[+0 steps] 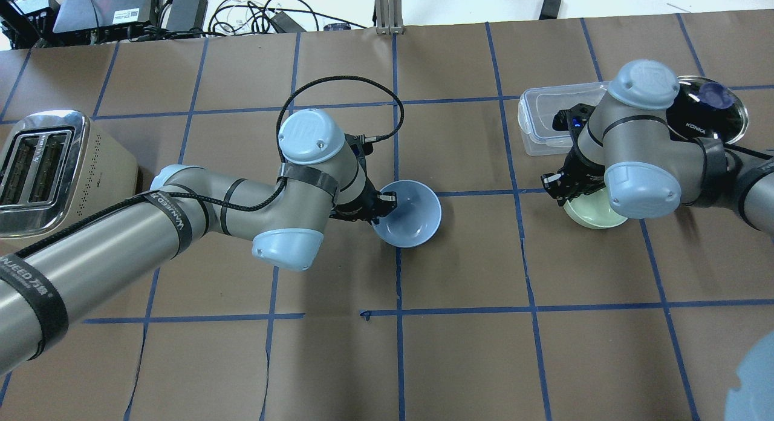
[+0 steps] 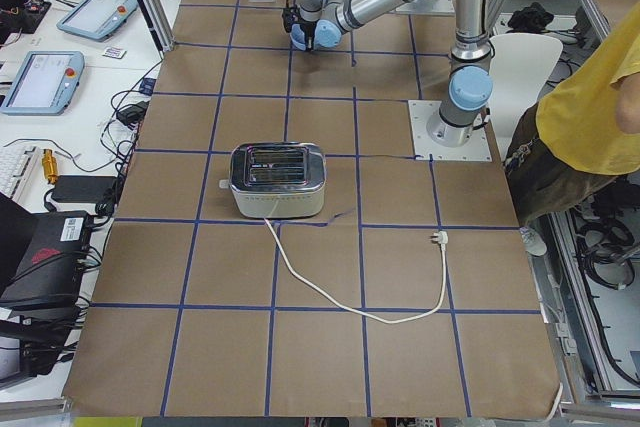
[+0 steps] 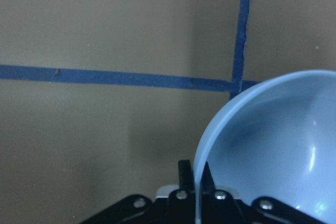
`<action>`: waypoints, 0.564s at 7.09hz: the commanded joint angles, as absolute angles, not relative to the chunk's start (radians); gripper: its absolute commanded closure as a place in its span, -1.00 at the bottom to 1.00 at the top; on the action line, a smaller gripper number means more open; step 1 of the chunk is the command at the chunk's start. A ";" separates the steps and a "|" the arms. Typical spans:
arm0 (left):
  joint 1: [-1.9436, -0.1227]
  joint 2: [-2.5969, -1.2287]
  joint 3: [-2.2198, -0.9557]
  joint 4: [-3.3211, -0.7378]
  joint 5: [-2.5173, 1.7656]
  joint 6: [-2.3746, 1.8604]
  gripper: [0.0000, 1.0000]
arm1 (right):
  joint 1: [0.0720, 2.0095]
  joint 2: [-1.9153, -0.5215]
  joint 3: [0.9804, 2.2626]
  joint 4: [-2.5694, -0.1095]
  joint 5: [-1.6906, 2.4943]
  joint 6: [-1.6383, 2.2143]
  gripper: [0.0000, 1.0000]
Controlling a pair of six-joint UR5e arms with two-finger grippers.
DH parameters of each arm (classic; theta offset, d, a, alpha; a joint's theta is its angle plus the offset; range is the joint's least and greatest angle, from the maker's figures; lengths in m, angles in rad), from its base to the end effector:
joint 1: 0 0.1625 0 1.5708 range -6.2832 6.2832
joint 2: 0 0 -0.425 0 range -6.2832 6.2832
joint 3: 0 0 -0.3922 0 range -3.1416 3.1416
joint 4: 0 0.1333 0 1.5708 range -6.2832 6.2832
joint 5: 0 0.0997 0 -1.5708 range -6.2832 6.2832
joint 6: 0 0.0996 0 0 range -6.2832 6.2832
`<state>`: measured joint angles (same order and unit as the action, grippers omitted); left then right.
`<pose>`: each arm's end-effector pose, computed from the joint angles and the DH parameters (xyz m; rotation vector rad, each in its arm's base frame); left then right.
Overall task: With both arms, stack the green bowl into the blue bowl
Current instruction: 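Carry the blue bowl to center with left gripper while right grasps green bowl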
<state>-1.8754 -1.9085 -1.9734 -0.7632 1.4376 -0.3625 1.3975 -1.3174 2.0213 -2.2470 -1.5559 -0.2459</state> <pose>-0.3007 -0.4678 0.2072 0.0799 -2.9926 0.0298 0.0461 -0.5181 0.2178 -0.1129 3.1190 0.0374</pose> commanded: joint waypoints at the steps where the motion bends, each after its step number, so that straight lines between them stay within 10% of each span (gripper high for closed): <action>1: -1.882 -1.904 -1.982 -0.762 1.454 -0.362 0.72 | 1.400 -1.368 2.013 -2.243 -1.559 -0.229 1.00; 3: -1.882 -1.892 -1.974 -0.762 1.459 -0.379 -0.68 | 1.425 -1.377 1.915 -2.127 -1.557 -0.131 1.00; 4: -1.875 -1.870 -1.958 -0.767 1.465 -0.364 -0.73 | 1.471 -1.382 1.834 -2.038 -1.563 -0.051 1.00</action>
<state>-1.8805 -1.8910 -1.9729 -0.7637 1.4591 -0.3723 1.4280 -1.3750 1.9221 -2.1387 -1.5588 -0.1363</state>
